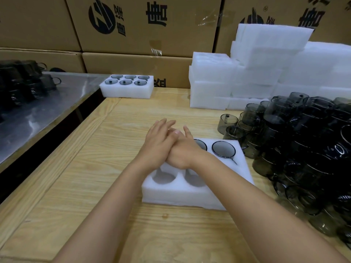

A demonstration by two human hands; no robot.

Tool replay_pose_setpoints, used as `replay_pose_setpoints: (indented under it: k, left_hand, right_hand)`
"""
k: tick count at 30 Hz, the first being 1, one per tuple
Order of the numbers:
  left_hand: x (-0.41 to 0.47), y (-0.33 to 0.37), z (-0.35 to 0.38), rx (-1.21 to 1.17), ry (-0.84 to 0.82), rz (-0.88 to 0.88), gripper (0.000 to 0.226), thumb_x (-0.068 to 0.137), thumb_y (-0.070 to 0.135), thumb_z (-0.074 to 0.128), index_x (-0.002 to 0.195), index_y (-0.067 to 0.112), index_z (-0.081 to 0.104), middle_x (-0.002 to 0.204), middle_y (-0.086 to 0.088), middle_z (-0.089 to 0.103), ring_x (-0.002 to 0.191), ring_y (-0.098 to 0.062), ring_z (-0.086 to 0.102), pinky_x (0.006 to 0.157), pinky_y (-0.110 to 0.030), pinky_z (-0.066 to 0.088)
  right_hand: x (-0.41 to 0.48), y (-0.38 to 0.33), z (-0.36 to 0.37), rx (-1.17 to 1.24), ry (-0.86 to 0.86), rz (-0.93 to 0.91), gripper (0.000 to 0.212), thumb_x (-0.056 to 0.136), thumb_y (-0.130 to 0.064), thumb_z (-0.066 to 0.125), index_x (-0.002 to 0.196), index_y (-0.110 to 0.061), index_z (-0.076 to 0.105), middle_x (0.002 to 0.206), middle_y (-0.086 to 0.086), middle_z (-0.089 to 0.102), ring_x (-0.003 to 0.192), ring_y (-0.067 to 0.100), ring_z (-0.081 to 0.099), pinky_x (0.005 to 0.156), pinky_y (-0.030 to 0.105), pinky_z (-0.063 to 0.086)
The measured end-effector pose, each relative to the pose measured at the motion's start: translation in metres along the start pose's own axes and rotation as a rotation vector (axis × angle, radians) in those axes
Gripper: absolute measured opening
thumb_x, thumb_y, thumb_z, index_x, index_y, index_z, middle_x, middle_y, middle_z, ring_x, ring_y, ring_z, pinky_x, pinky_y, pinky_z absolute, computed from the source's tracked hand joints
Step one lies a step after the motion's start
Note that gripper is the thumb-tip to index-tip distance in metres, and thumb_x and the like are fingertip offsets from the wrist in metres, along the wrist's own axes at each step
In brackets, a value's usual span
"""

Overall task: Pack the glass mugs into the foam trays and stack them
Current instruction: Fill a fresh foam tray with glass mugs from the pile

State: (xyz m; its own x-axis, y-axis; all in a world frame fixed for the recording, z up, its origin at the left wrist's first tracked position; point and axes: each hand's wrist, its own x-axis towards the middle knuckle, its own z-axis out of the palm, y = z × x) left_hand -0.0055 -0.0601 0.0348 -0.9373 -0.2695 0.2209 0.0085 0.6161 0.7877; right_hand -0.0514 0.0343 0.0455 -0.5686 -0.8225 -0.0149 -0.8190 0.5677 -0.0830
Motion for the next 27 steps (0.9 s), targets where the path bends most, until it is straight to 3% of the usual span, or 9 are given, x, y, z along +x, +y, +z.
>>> replay_pose_setpoints:
  k: [2, 4, 7, 10, 15, 19, 22, 24, 27]
  left_hand:
    - [0.000, -0.001, -0.002, -0.270, 0.056, -0.098, 0.037, 0.101, 0.025, 0.039, 0.138, 0.023, 0.044, 0.151, -0.001, 0.032, 0.140, -0.011, 0.026, 0.116, -0.025, 0.018]
    - [-0.003, -0.004, -0.005, -0.583, 0.044, -0.166, 0.032, 0.102, 0.020, 0.038, 0.133, 0.020, 0.047, 0.139, -0.006, 0.047, 0.120, -0.008, 0.050, 0.100, -0.016, 0.040]
    - [-0.011, -0.014, -0.008, -0.799, 0.028, -0.180, 0.033, 0.099, 0.007, 0.039, 0.128, 0.020, 0.049, 0.136, -0.014, 0.051, 0.124, -0.023, 0.052, 0.101, -0.029, 0.042]
    - [-0.015, -0.024, -0.007, -0.852, 0.028, -0.202, 0.039, 0.093, -0.003, 0.044, 0.126, 0.016, 0.054, 0.134, -0.012, 0.053, 0.119, -0.027, 0.055, 0.095, -0.034, 0.045]
    - [-0.017, -0.028, -0.005, -0.989, 0.107, -0.229, 0.035, 0.087, -0.008, 0.051, 0.117, 0.008, 0.062, 0.118, -0.003, 0.064, 0.086, -0.011, 0.070, 0.066, -0.021, 0.055]
    - [-0.016, -0.028, -0.005, -0.999, 0.121, -0.240, 0.036, 0.086, -0.008, 0.052, 0.118, 0.005, 0.062, 0.115, -0.003, 0.065, 0.082, -0.012, 0.070, 0.066, -0.023, 0.056]
    - [-0.016, -0.028, -0.004, -1.002, 0.122, -0.245, 0.033, 0.088, -0.006, 0.051, 0.118, 0.004, 0.061, 0.113, -0.003, 0.065, 0.081, -0.013, 0.069, 0.068, -0.023, 0.056]
    - [-0.015, -0.028, -0.004, -1.038, 0.127, -0.271, 0.029, 0.092, 0.002, 0.050, 0.118, 0.005, 0.061, 0.112, -0.004, 0.067, 0.084, -0.015, 0.069, 0.073, -0.028, 0.056]
    - [-0.012, -0.029, -0.004, -1.065, 0.144, -0.300, 0.026, 0.096, 0.011, 0.046, 0.117, 0.007, 0.062, 0.112, -0.003, 0.068, 0.091, -0.019, 0.067, 0.081, -0.035, 0.052]
  right_hand:
    - [0.001, -0.001, -0.003, 0.158, 0.008, 0.025, 0.053, 0.096, -0.029, 0.027, 0.149, -0.024, 0.020, 0.153, -0.002, 0.025, 0.143, 0.019, 0.009, 0.114, 0.049, -0.009]
    - [0.002, 0.001, -0.004, 0.371, 0.017, 0.053, 0.045, 0.096, -0.029, 0.023, 0.139, -0.022, 0.036, 0.149, -0.001, 0.033, 0.144, 0.015, 0.012, 0.116, 0.042, -0.006]
    - [-0.003, 0.005, -0.007, 0.705, 0.139, 0.094, 0.037, 0.097, -0.031, 0.029, 0.123, -0.020, 0.052, 0.135, 0.002, 0.050, 0.133, 0.018, 0.035, 0.113, 0.035, 0.021]
    - [-0.016, 0.006, -0.014, 0.893, 0.291, 0.157, 0.038, 0.098, -0.020, 0.038, 0.134, -0.016, 0.048, 0.139, -0.001, 0.047, 0.131, 0.013, 0.039, 0.103, 0.022, 0.028]
    - [-0.055, 0.021, -0.035, 0.382, 0.639, 0.263, 0.034, 0.094, -0.019, 0.049, 0.126, -0.011, 0.057, 0.129, 0.004, 0.057, 0.121, 0.023, 0.049, 0.102, 0.031, 0.031]
    - [-0.109, 0.051, -0.070, -0.143, 0.937, 0.571, 0.040, 0.086, -0.029, 0.047, 0.117, -0.007, 0.061, 0.109, 0.018, 0.063, 0.105, 0.038, 0.054, 0.089, 0.042, 0.035]
    - [-0.145, 0.074, -0.091, -0.243, 1.080, 0.748, 0.040, 0.087, -0.029, 0.049, 0.120, -0.006, 0.056, 0.115, 0.022, 0.058, 0.109, 0.041, 0.048, 0.095, 0.046, 0.032]
    - [-0.156, 0.090, -0.098, -0.224, 0.984, 0.837, 0.042, 0.089, -0.026, 0.051, 0.124, -0.003, 0.053, 0.125, 0.024, 0.051, 0.120, 0.043, 0.039, 0.103, 0.055, 0.030]
    - [-0.158, 0.110, -0.103, -0.196, 0.645, 1.006, 0.045, 0.088, -0.025, 0.058, 0.123, 0.003, 0.053, 0.137, 0.025, 0.039, 0.133, 0.045, 0.021, 0.108, 0.062, 0.020]
